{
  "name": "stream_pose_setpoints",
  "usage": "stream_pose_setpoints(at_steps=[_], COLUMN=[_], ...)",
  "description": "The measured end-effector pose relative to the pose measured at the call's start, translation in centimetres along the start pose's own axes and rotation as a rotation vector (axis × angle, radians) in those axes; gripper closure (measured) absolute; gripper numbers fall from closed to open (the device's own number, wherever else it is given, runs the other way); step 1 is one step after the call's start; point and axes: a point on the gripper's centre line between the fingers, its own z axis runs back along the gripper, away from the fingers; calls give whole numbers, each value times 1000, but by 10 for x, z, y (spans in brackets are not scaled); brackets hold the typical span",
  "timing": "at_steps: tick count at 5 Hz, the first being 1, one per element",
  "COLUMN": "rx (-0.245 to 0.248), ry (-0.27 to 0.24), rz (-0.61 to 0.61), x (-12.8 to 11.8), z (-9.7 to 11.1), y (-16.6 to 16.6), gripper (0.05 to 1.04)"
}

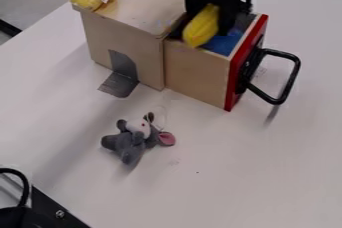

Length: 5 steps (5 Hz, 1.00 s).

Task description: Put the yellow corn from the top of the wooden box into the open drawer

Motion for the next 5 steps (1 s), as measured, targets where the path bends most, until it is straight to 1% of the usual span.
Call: stream_pose_setpoints(at_steps=[1, 2, 3, 4, 5], rx=[17, 36, 44, 41, 30], ry=[11, 21, 26, -1, -29], rz=[9, 15, 14, 8, -4], x=[4, 3, 1, -5, -11], z=[-9, -14, -15, -1, 18], y=[-2, -1, 1, -1, -6], gripper=[460, 413, 133, 84, 84])
